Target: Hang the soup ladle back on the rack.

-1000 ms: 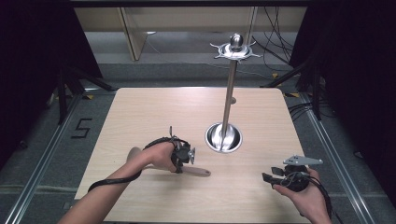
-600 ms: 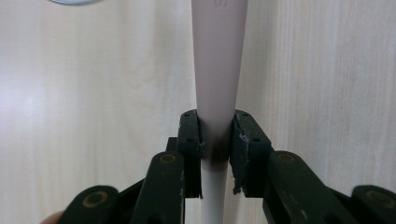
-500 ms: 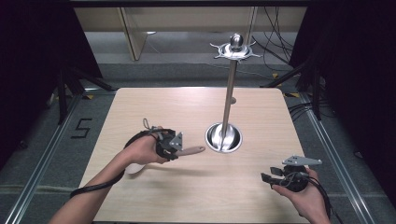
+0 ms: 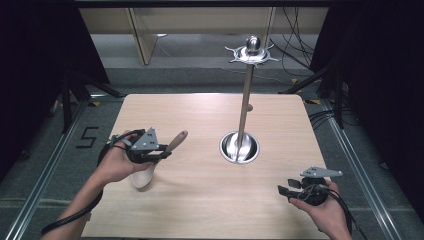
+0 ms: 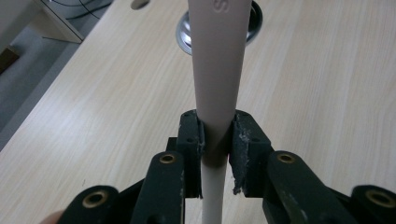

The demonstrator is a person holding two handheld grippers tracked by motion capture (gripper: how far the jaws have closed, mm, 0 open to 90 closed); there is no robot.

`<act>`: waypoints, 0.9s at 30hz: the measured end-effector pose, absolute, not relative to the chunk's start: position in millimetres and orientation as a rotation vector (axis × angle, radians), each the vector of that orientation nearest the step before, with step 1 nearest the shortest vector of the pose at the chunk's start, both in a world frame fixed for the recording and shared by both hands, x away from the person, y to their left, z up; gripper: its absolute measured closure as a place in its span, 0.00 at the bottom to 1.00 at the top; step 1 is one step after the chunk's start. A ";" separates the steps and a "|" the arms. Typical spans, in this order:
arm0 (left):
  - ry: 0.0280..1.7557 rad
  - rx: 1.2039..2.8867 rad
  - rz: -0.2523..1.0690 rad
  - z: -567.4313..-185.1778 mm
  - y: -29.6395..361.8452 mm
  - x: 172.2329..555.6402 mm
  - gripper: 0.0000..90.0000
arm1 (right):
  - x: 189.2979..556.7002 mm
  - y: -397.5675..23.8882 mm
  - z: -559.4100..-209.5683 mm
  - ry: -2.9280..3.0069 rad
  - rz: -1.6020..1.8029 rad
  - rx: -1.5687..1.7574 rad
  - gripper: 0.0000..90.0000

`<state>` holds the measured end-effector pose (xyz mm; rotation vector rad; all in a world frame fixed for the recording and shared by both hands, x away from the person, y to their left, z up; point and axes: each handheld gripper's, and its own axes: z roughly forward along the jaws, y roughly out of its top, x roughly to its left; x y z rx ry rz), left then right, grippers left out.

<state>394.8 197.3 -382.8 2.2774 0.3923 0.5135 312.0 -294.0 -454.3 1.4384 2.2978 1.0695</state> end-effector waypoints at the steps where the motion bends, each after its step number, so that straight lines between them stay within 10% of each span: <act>1: 0.392 2.277 0.513 -382.8 197.3 394.8 0.82 | 311.8 -293.8 -454.2 2.298 1.069 1.439 0.55; 27: 0.603 1.899 0.541 -354.7 207.1 402.6 0.82 | 312.7 -293.9 -457.0 2.290 1.049 1.400 0.54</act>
